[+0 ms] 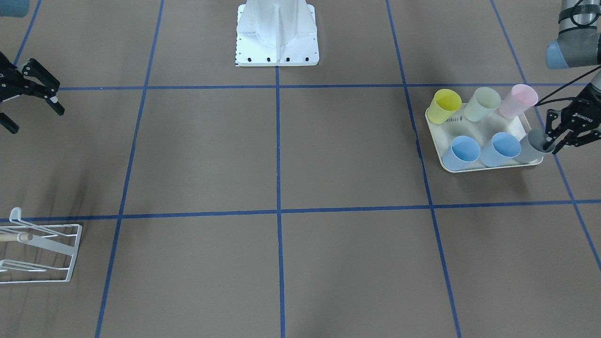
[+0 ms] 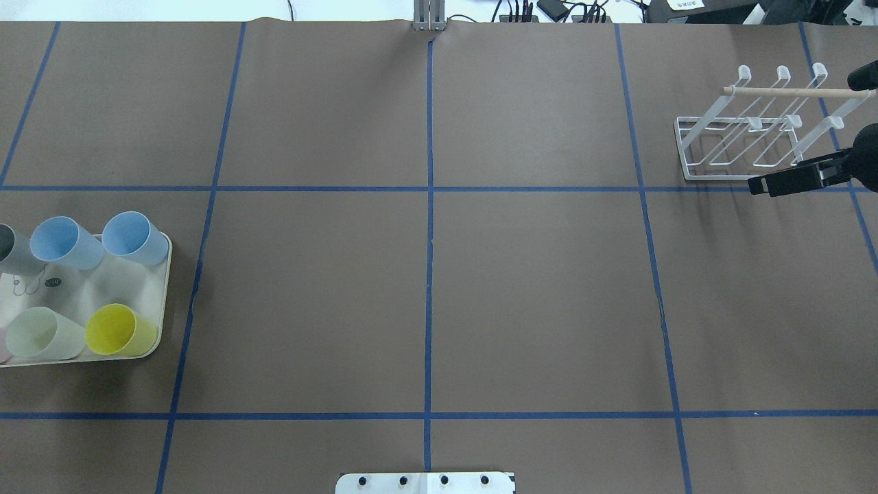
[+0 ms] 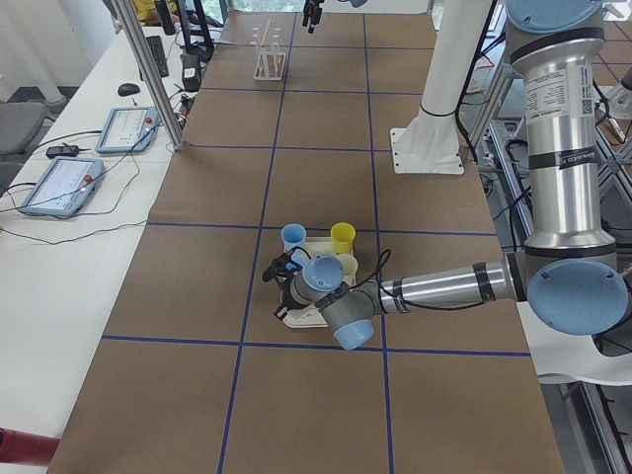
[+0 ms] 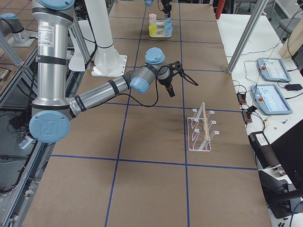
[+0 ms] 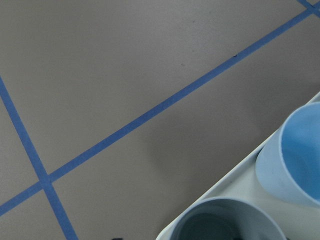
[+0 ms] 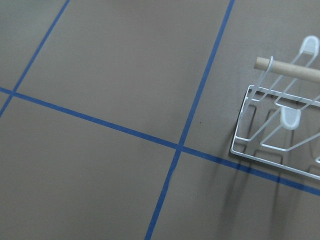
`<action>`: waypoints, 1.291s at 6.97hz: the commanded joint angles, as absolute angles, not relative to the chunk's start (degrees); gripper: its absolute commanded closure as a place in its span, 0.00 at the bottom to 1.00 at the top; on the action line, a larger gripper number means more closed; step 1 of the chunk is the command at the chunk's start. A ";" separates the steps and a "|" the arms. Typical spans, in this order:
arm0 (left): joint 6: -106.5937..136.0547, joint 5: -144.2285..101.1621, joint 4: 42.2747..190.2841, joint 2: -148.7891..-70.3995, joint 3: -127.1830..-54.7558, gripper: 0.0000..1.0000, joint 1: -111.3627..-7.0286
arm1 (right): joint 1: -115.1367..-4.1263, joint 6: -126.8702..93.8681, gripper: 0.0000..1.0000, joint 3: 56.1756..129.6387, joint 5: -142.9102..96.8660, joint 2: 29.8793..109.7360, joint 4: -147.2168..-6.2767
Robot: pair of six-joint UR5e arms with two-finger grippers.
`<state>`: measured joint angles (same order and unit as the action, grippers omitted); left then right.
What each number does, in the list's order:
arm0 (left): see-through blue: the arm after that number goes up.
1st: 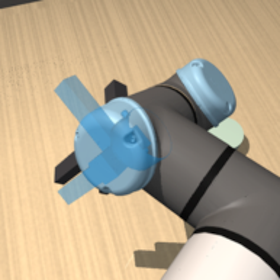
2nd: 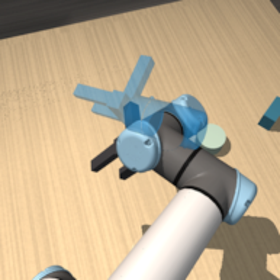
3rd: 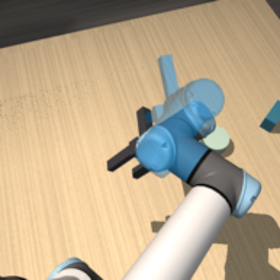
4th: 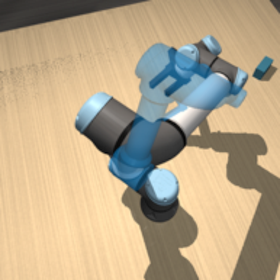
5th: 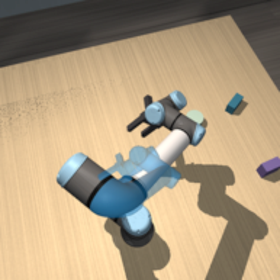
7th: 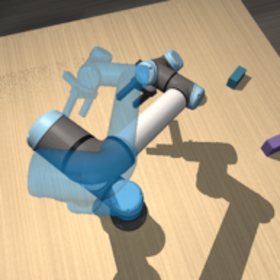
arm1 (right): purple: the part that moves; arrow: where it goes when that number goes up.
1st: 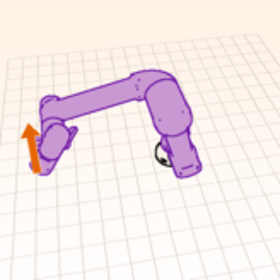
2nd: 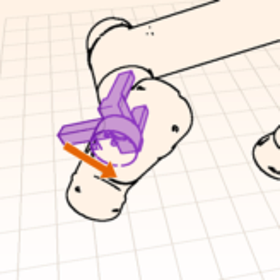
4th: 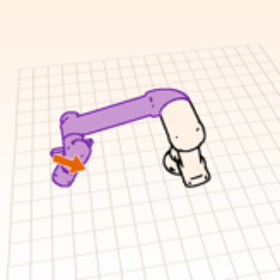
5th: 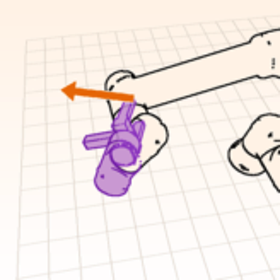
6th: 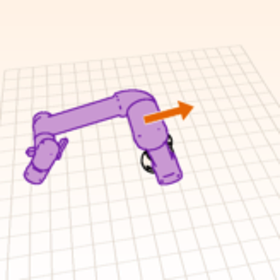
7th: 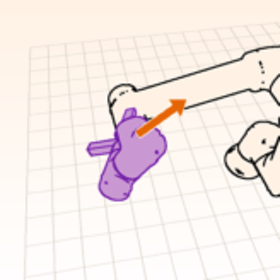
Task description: Transfer IKEA cup to right arm and place on rack
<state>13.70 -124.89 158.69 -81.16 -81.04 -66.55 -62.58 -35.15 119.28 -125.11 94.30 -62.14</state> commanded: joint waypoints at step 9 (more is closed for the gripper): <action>16.02 -129.37 130.83 -85.69 -106.55 1.00 -78.05 | -57.76 -34.36 0.01 114.81 -125.68 82.55 -50.69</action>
